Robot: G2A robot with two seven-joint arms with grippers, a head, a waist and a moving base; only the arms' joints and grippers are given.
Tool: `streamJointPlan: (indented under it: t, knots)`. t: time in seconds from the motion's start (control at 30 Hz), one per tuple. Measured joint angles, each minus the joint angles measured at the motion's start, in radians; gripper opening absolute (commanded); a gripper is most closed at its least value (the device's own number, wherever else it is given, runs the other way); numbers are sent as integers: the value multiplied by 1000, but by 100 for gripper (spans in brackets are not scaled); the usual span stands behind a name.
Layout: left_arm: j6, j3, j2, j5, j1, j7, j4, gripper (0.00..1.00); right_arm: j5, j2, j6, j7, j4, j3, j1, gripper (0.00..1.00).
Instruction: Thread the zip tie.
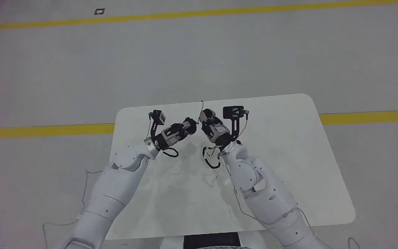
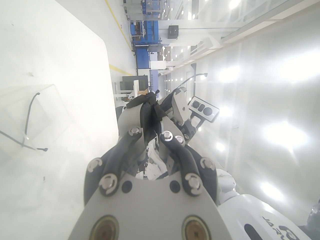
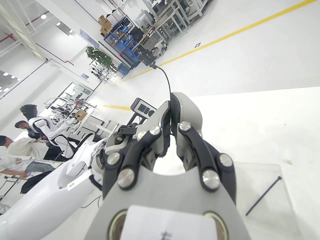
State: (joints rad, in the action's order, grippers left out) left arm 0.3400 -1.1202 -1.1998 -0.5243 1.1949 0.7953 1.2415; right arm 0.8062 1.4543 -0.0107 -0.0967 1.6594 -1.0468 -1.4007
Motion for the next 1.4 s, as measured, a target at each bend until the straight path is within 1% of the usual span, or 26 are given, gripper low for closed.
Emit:
streamJointPlan:
  t: [0.7,1.03,1.17,1.4]
  knots:
    - [0,0,0,0,0,0,0,0,18,0,-16,19,3,8,-10,0]
    - [0,0,0,0,0,0,0,0,31,-1,-20,19,18,11,-20,0]
    - [-10,4,0,4,9,-26,20,0,31,-1,-25,22,19,9,-20,0]
    - [-8,4,3,-3,14,-28,30,0,31,0,-38,34,19,7,-21,0]
